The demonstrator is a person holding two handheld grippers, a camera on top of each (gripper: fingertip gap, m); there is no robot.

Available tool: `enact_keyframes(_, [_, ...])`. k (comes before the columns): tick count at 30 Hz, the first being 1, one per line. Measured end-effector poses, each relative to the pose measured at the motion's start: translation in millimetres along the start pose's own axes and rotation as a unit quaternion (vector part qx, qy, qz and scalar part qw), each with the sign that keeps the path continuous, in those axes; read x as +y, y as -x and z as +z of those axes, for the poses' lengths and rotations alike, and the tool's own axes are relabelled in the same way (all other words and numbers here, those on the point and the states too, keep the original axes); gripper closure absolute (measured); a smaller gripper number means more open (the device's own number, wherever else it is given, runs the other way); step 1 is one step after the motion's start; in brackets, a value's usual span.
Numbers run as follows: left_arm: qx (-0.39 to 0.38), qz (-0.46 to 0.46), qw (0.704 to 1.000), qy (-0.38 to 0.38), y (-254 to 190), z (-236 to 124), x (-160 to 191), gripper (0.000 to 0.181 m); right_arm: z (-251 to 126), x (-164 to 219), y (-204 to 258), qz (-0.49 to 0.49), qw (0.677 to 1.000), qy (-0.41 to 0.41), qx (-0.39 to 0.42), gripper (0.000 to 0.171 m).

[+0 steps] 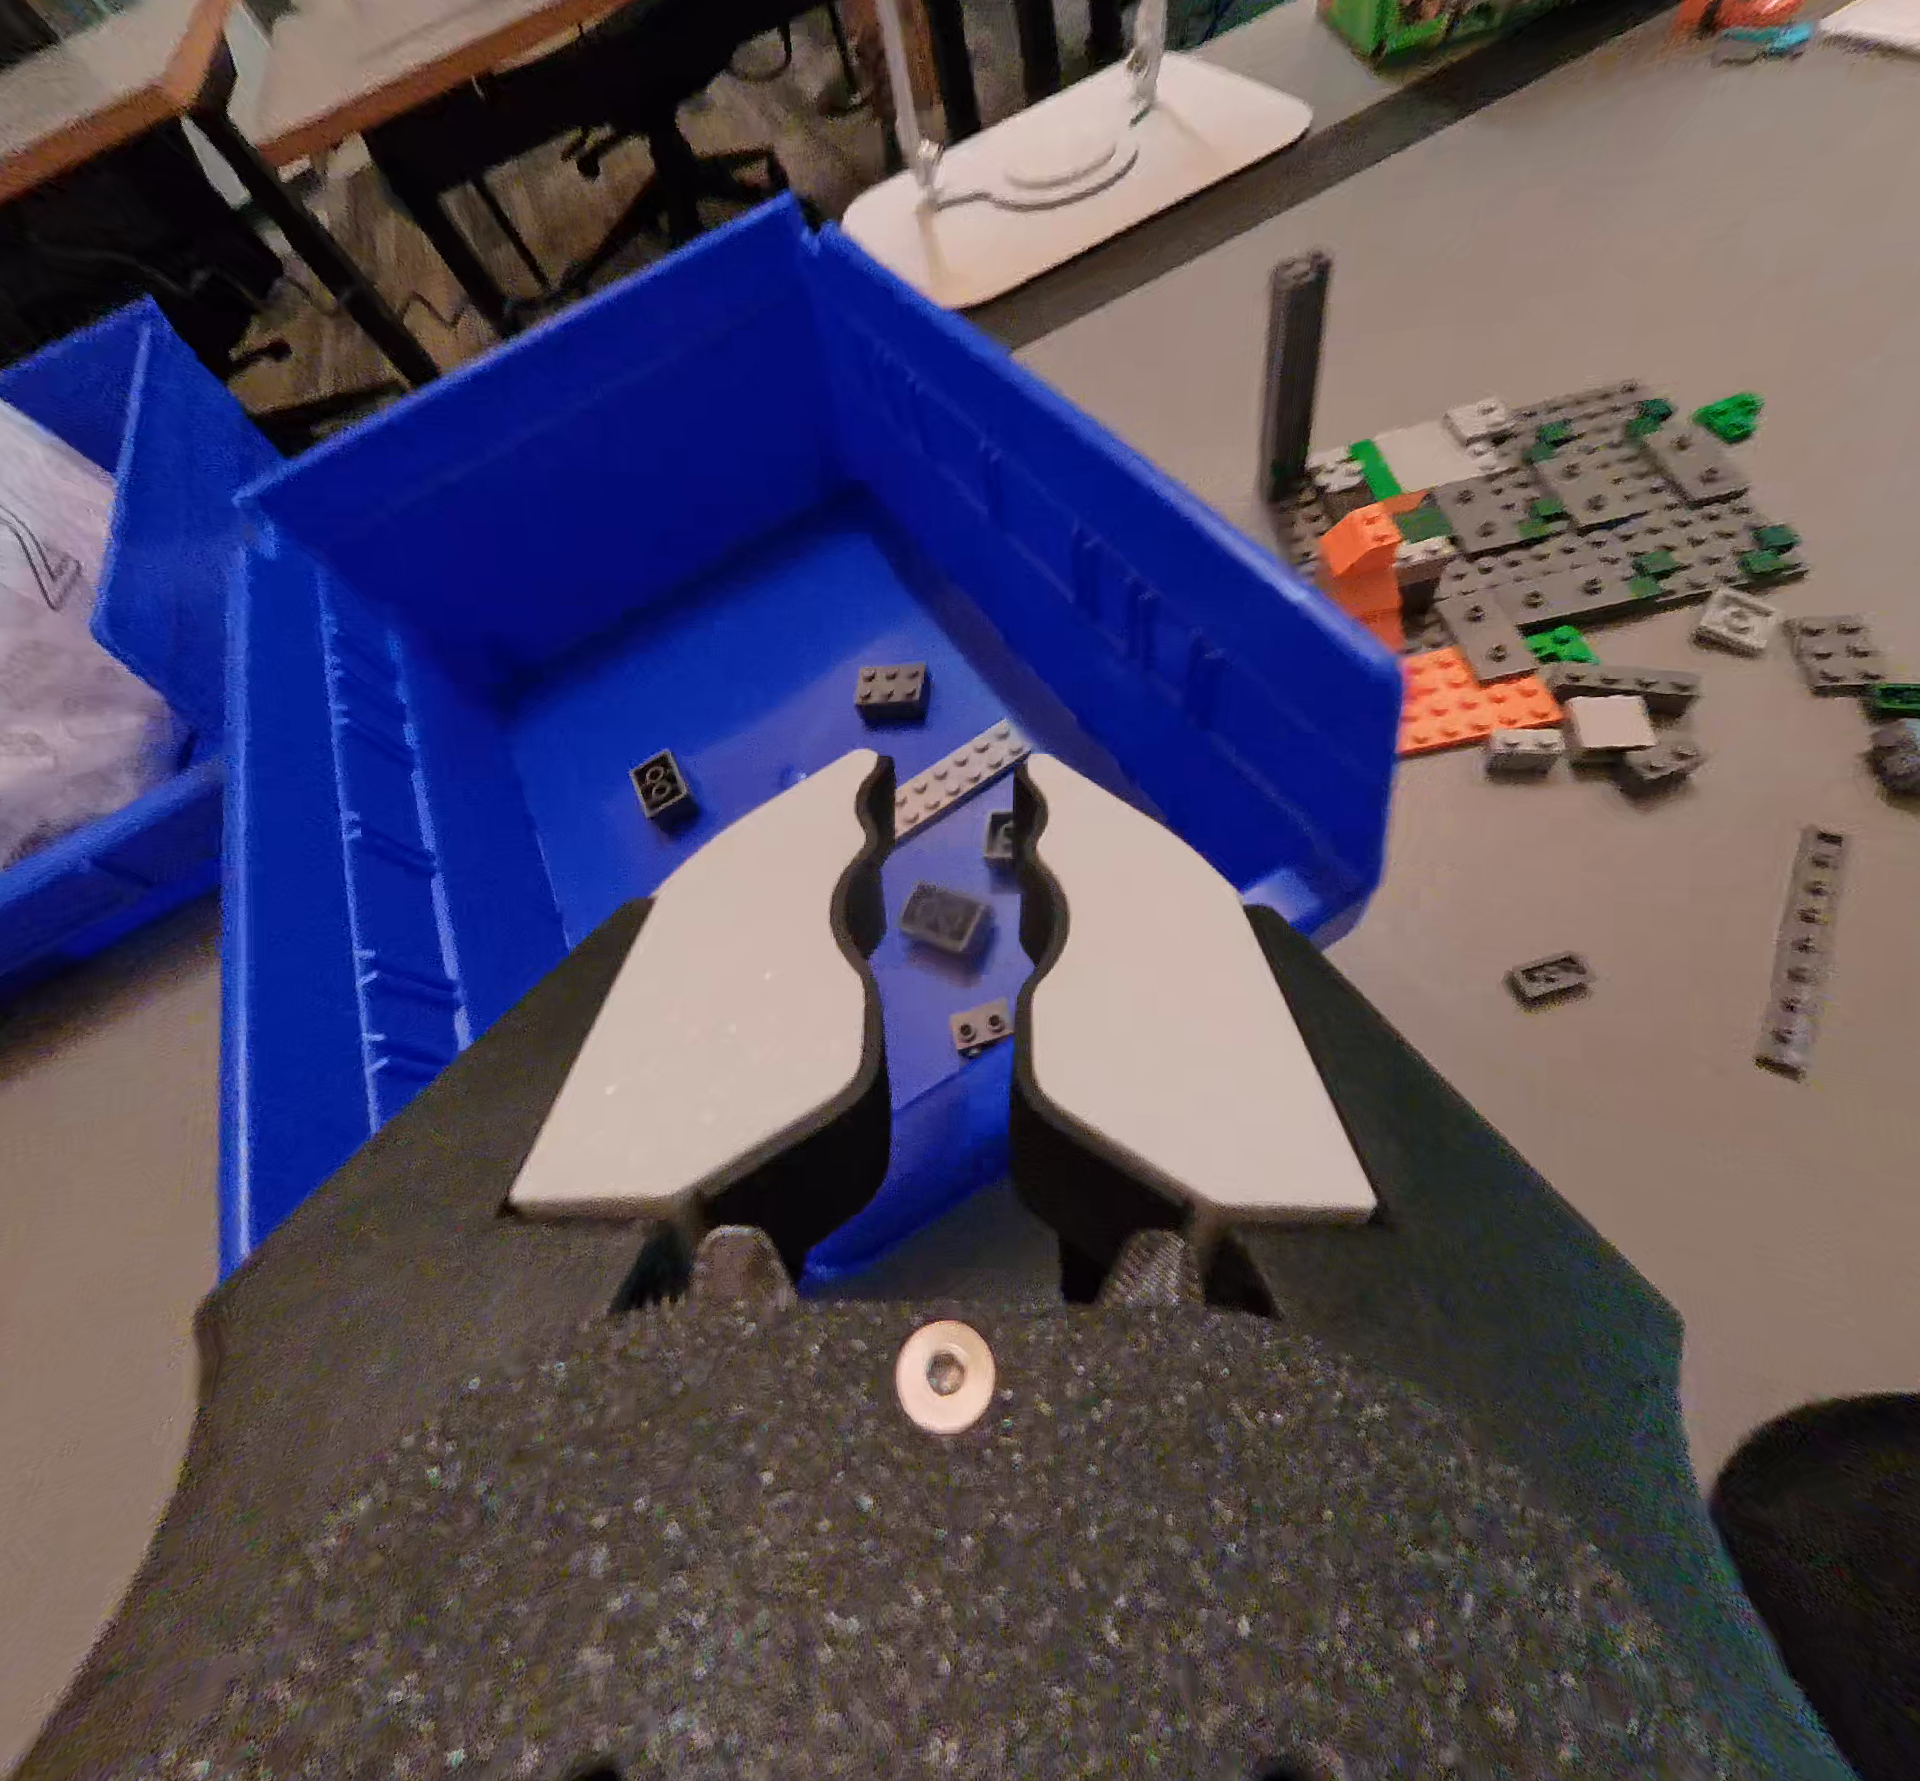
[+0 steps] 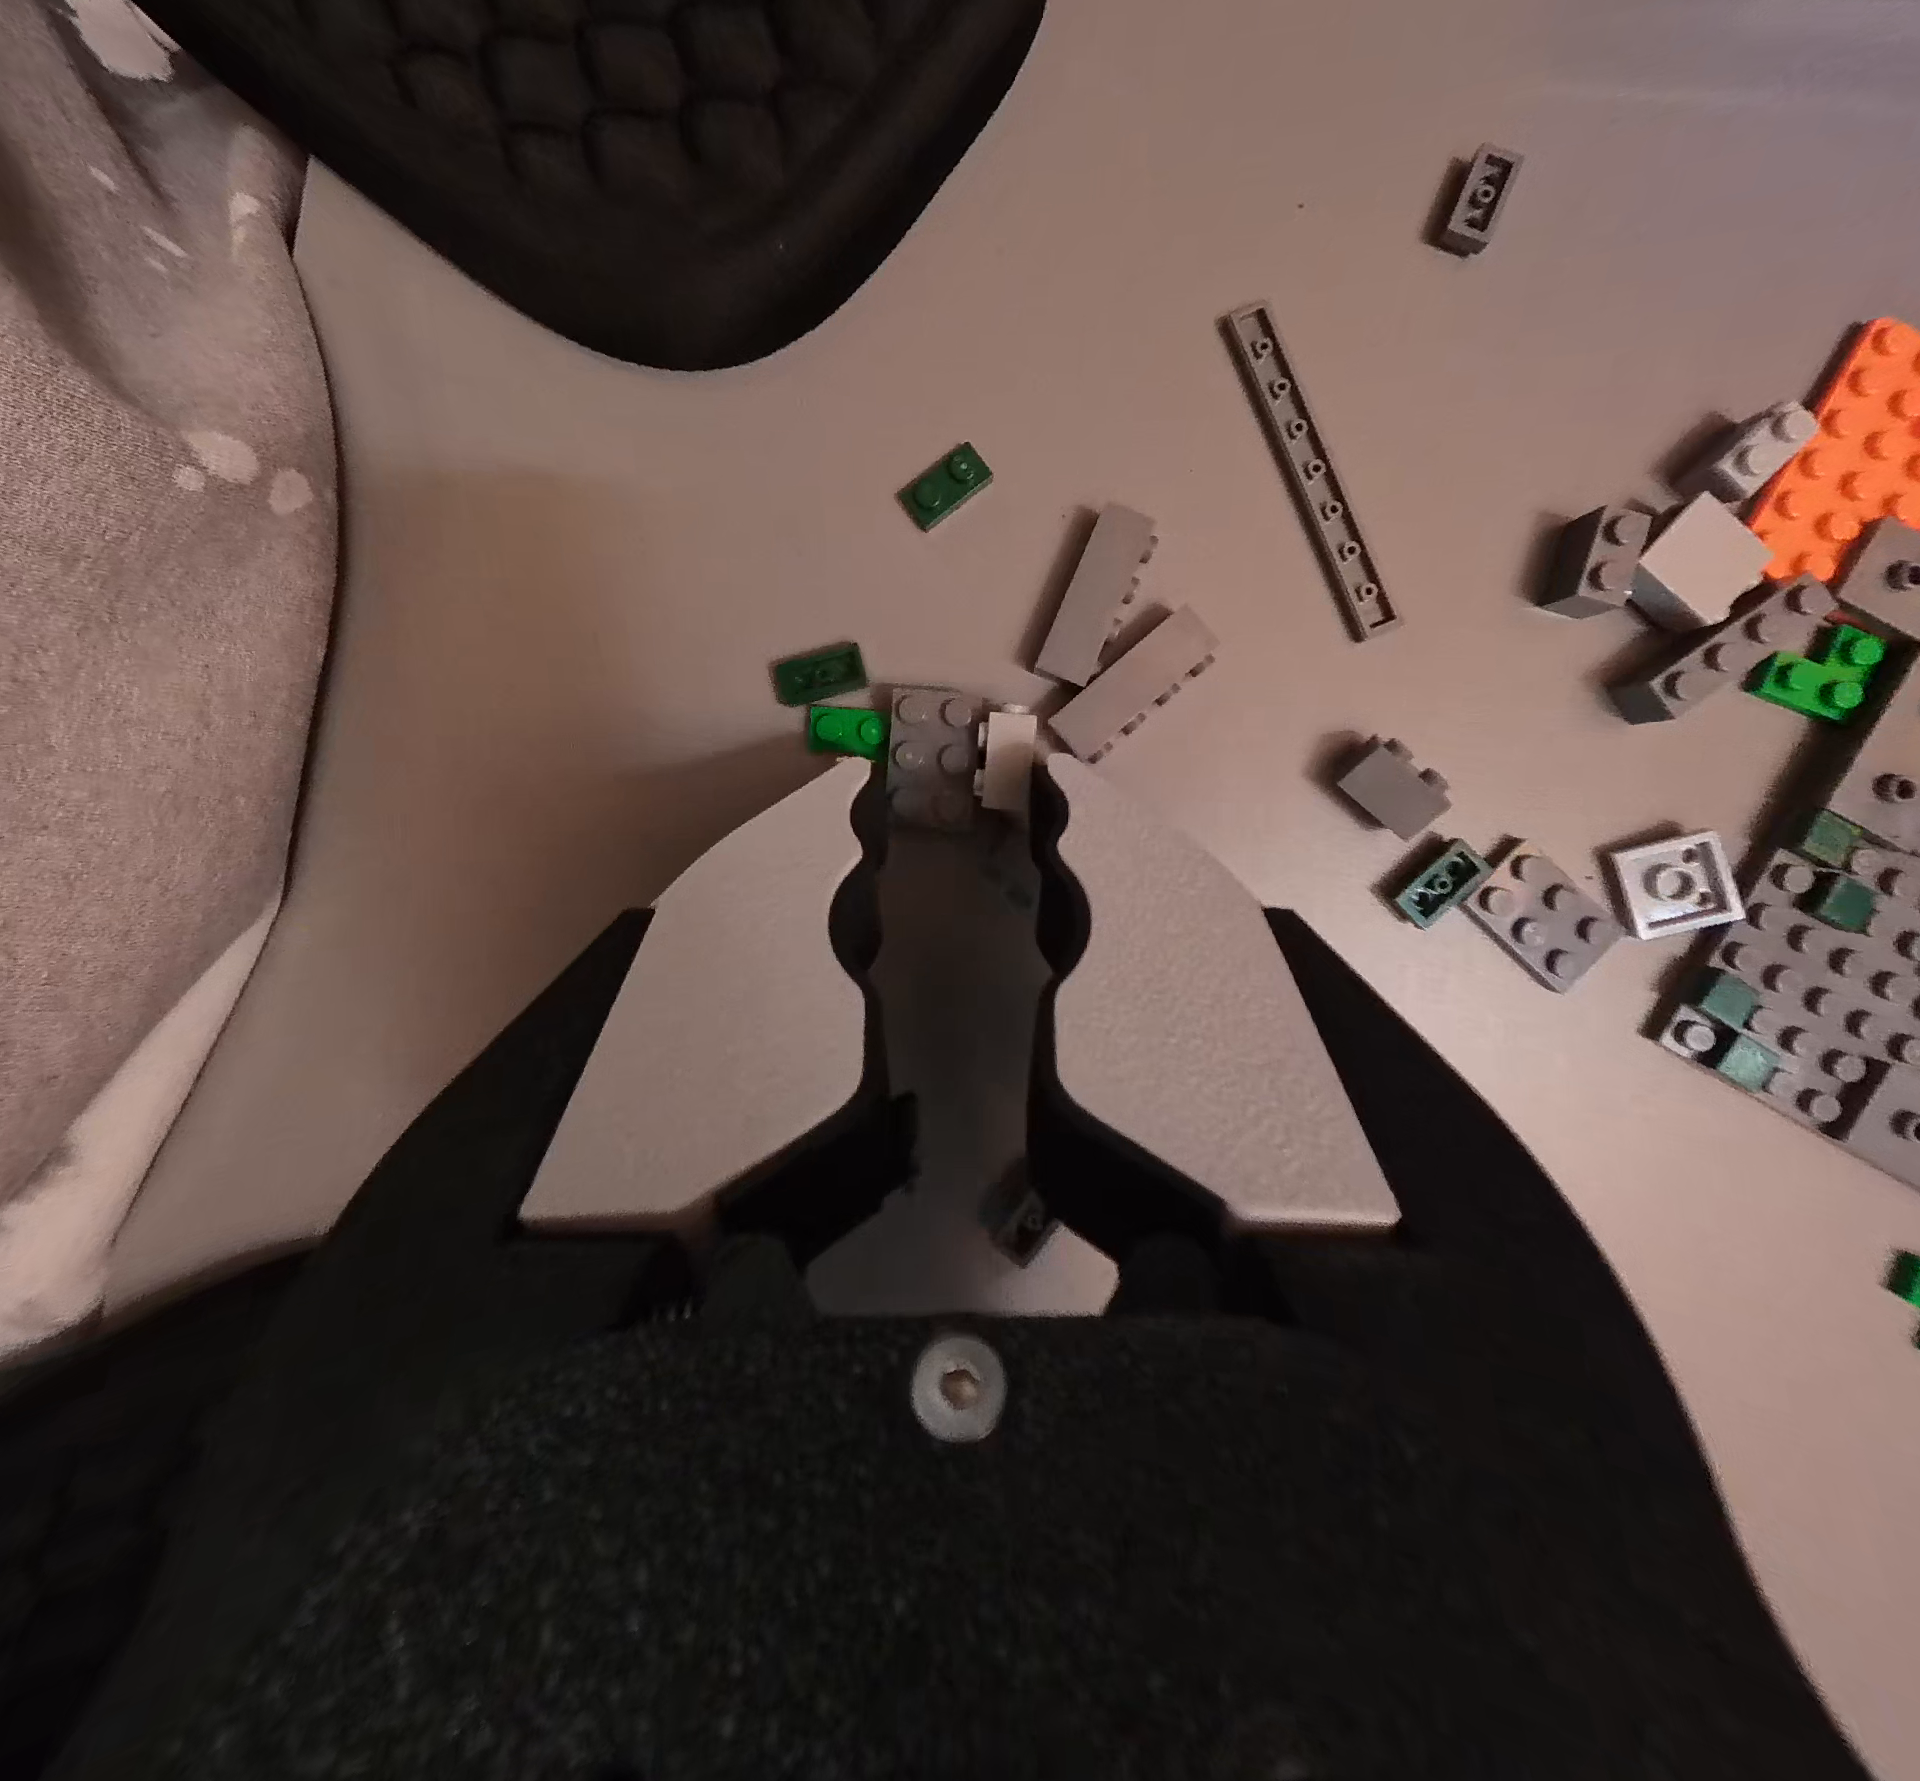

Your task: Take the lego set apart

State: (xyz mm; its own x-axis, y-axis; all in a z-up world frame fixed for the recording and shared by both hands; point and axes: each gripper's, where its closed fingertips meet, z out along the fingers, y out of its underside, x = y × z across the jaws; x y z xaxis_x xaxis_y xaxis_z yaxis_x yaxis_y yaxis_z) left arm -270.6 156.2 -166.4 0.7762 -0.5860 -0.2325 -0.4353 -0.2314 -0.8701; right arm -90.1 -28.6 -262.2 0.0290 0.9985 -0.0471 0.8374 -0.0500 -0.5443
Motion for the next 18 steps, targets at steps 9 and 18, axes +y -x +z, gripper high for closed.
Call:
enact_keyframes(9, [0.213, 0.132, 0.961, -0.115, -136.3, -51.7, -27.8, 0.153, -26.3, -10.9, -19.6, 0.044, 0.997, -0.066, -0.001, 0.171])
enact_keyframes(18, [0.236, 0.142, 0.957, -0.088, -160.7, -39.8, -10.4, 0.154, -7.1, -11.7, -5.7, 0.056, 0.998, -0.014, 0.005, 0.127])
